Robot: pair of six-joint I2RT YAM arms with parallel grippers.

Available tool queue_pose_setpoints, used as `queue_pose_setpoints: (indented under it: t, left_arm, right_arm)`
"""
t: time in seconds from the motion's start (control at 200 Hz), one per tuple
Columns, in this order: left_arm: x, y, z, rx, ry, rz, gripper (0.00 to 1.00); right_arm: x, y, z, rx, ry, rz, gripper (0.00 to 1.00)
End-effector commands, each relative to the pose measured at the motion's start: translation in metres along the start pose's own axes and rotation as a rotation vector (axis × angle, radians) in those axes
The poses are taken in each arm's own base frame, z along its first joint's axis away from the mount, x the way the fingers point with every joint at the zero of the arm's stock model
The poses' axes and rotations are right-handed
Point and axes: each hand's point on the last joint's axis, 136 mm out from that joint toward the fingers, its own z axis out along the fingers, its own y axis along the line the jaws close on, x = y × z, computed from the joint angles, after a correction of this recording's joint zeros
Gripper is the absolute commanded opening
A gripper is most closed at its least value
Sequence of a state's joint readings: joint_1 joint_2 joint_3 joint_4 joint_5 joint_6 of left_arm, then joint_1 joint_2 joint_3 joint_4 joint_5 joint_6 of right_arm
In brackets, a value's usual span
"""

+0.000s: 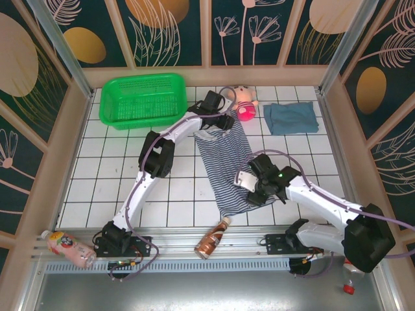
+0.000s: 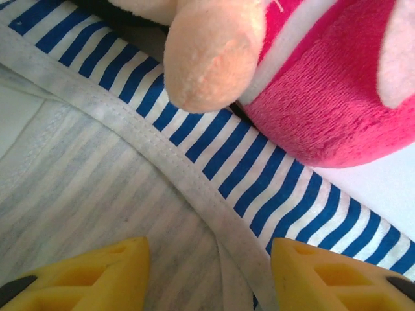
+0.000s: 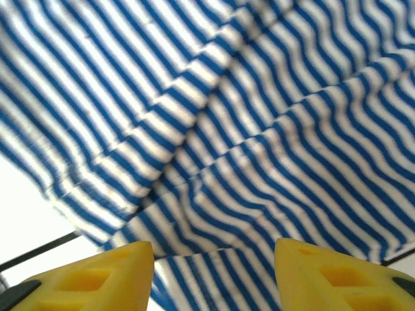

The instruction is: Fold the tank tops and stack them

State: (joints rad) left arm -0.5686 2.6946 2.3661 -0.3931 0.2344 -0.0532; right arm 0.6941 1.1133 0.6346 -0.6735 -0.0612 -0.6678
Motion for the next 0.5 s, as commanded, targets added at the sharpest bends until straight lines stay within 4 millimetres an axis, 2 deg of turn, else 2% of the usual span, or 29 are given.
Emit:
queue_pose_setpoints:
  t: [0.0,0.095,0.16,0.285,0.375,0.445,0.495]
  left_arm:
    - [-0.023,-0.006,-0.015,0.028,-0.050,0.005,0.57]
    - [-0.043,-0.013,-0.037,0.033,-0.081,0.011,0.65]
    - [-0.054,-0.018,-0.053,0.046,-0.100,0.016,0.72]
    - [-0.078,-0.030,-0.087,0.062,-0.148,0.010,0.74]
    - [-0.092,-0.040,-0.115,0.084,-0.169,-0.006,0.75]
    - [-0.095,-0.050,-0.134,0.117,-0.171,-0.027,0.74]
    - [-0.095,-0.056,-0.147,0.131,-0.170,-0.038,0.75]
  right_arm:
    - [0.029,0.038,0.007,-0.119,0.098,-0.100,0.54]
    - [0.024,0.036,0.016,-0.063,0.089,-0.165,0.63]
    - [0.016,0.031,0.018,-0.025,0.070,-0.204,0.64]
    - [0.011,0.029,0.026,-0.003,0.048,-0.241,0.65]
    - [0.002,0.019,0.031,0.053,0.022,-0.267,0.65]
    - [-0.004,0.019,0.034,0.052,0.009,-0.290,0.64]
    - [0.001,0.023,0.039,0.032,0.027,-0.310,0.63]
